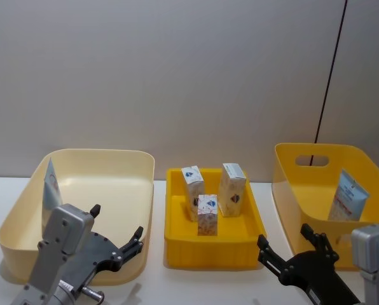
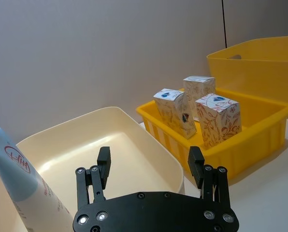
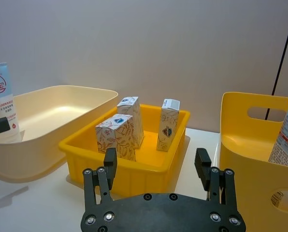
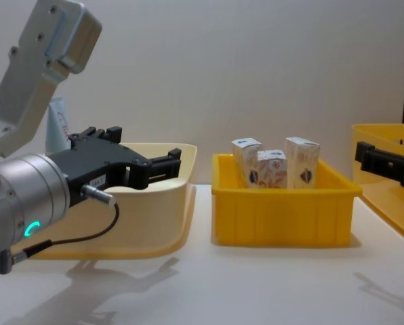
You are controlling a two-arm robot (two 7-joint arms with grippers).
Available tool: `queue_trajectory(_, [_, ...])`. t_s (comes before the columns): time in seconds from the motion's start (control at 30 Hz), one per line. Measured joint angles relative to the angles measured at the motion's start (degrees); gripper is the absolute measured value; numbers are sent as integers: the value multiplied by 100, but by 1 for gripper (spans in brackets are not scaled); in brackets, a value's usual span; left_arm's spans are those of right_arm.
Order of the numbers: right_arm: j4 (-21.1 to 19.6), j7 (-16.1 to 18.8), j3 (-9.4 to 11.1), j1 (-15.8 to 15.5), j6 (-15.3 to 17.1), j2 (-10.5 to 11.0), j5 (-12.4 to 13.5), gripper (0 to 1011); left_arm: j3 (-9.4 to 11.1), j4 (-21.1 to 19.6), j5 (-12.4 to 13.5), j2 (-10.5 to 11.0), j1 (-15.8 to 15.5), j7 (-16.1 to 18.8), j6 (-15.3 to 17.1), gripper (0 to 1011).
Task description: Bimanual collaborative sorting of washing and personal care products
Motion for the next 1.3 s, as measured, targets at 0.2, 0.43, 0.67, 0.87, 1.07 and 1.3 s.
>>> queue_trajectory(0.2, [-3, 23, 6, -5, 12, 3, 0, 1001, -2, 0, 0, 0, 0, 0, 0, 999])
queue_trajectory(0.43, [-6, 164, 3, 34, 135, 43, 46, 1001, -2, 1, 0, 0, -1, 0, 0, 997])
queue_trajectory(0.67, [123, 367, -87, 280, 369, 60, 70, 1001, -2, 3, -1, 0, -1, -1, 2, 1000])
queue_trajectory(0.87, [315, 467, -197, 557, 540, -12, 63, 1001, -2, 3, -1, 0, -1, 0, 2, 999])
queue_trajectory(1.07, [626, 529, -335, 900, 687, -174, 0, 1001, -2, 3, 0, 0, -1, -1, 3, 1000])
queue_trajectory(1.3, [960, 537, -484, 1200, 725, -382, -111, 1001, -2, 3, -1, 0, -1, -1, 3, 999])
